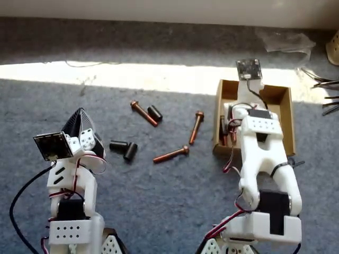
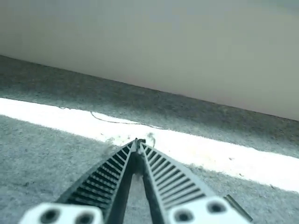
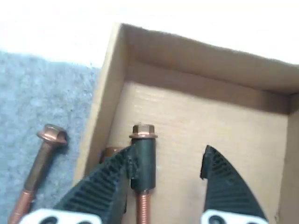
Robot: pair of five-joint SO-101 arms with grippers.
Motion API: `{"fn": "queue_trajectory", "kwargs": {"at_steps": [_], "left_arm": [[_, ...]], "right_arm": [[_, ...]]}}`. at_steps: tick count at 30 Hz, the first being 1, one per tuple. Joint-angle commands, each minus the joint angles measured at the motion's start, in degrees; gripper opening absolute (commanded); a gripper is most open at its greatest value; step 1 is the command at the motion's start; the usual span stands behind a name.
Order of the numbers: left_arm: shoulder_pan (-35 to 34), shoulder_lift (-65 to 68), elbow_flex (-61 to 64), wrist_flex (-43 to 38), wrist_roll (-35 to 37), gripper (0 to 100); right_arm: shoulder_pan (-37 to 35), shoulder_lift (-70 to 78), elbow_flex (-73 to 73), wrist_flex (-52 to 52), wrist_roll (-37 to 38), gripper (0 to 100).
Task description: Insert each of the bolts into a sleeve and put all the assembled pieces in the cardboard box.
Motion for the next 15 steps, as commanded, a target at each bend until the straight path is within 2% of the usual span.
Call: {"fn": "queue_trajectory", "kwargs": {"at_steps": [1,5,13,15], "left_arm": [[-0.4,-0.66,-0.22,-0.35,0.26,1],[-0.31,-0.66,-0.22,-0.35,0.35,1],[-0.22,-3.74,-1.01,0.18,0.44,1],[-0.22,-7.78,-0.66,3.16,0.44,1]], "right_arm": [[-0.22,-10.24,-1.19,1.71,0.62,13.5],[-2.95,-18.51,-0.04,6.2,0.62,6.3],[-10.42,-31.08,0.48,12.62,0.62,5.8],[-12.18,-33.27,0.48,13.05,0.53,5.8]]}}
